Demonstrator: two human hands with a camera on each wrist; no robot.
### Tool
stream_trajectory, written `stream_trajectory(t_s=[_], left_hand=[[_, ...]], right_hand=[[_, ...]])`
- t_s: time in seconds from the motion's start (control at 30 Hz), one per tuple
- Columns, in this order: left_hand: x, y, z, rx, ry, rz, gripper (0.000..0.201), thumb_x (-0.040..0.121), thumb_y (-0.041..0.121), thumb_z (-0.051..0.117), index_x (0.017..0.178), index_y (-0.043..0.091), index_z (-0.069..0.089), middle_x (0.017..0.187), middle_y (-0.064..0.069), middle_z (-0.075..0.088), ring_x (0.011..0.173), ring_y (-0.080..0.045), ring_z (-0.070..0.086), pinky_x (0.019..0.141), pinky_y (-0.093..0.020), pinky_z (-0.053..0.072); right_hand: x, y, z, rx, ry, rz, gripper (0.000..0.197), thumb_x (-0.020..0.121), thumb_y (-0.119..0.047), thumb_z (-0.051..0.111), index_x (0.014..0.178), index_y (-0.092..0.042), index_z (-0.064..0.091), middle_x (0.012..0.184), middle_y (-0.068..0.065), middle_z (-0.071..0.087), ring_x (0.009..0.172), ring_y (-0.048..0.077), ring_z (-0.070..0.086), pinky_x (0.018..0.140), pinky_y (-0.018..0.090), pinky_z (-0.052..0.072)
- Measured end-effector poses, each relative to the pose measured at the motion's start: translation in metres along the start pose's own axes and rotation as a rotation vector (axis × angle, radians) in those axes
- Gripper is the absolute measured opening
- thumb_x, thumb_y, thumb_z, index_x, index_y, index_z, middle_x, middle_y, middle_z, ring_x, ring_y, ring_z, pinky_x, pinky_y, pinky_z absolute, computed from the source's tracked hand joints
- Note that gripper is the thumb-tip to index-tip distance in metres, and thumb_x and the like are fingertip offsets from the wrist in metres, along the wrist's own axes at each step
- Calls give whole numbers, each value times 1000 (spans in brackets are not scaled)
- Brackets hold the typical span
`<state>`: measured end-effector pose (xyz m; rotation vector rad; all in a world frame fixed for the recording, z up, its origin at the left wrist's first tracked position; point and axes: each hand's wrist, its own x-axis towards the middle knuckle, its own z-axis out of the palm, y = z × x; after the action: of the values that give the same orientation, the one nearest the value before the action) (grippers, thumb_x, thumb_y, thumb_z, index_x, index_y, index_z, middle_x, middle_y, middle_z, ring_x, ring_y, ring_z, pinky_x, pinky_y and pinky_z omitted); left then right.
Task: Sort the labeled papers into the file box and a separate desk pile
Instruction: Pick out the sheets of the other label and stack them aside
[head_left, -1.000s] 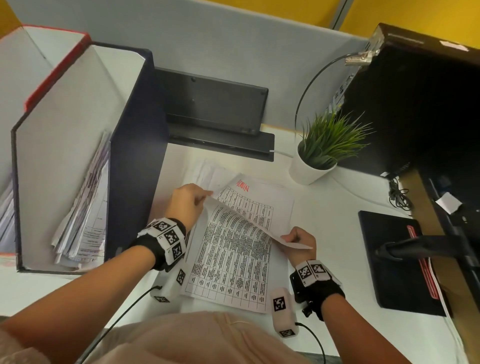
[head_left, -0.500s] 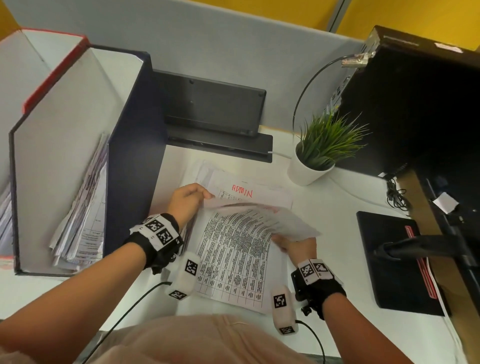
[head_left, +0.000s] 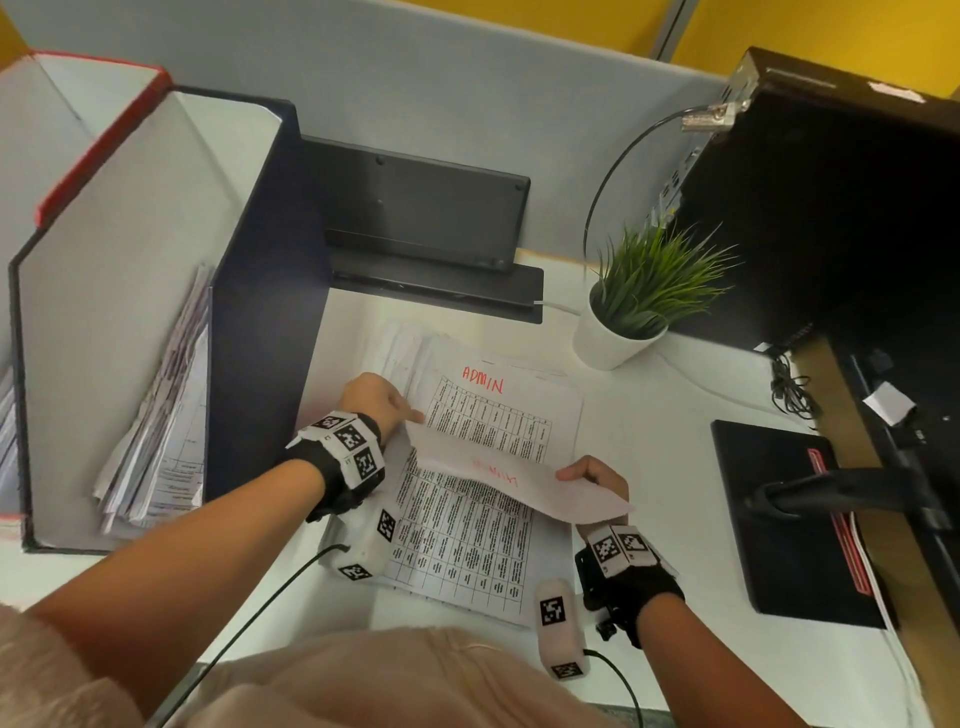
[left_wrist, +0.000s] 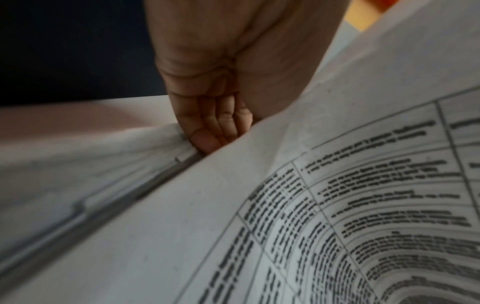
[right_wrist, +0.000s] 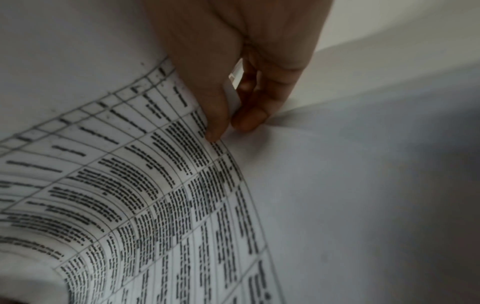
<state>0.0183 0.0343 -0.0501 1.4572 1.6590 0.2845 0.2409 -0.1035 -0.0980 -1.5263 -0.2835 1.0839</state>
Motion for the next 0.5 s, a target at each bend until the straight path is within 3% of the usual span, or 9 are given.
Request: stream_trajectory(t_s=[0.1,0.17,0.27,0.37,0.43,0.5], left_hand=[[-1,-3,2,78,24,78,19,78,15,73,61,13,65,80,-9,68,83,-26,65,77,-34,54],[-1,-3,2,122,0,121,13,83,15,68,75,5,69,85,-12,68,83,-26,65,79,-35,54],[-7,-4,0,144,-4,200,18,88,15,61,84,0,71,86,-16,69,84,-29,65,78,-34,53],[-16,-8,0,67,142,397,18,89,10,58,101,3,70,90,-11,68,82,-24,63,78,-30,52],[-23,-10,2,-84,174,439,20,89,8,58,106,8,69,90,-3,66,80,-16,61,75,-24,51],[-26,-12,3,-266,97,394,18,90,4,54,101,10,66,91,-3,65,80,-16,59,73,-22,49]], right_hand=[[-3,-1,1,-128,-9,-77,45,73,25,52,47,-11,55,57,2,53,41,-7,51,38,7,37],[-2,-4,1,-116,-7,-73,41,73,24,54,53,-12,56,64,3,52,47,-6,54,40,6,38],[0,-11,2,-41,-7,31,46,79,20,46,42,-7,56,54,4,57,45,10,56,37,10,41],[-3,-16,6,128,-30,91,59,77,22,35,29,-8,50,40,2,57,35,12,57,34,14,42],[-6,-18,7,132,-24,95,57,78,19,34,31,-8,51,38,-1,56,34,12,56,34,13,41],[-5,-18,6,-71,13,1,41,80,19,42,48,-4,50,38,-3,55,41,15,55,36,10,38]])
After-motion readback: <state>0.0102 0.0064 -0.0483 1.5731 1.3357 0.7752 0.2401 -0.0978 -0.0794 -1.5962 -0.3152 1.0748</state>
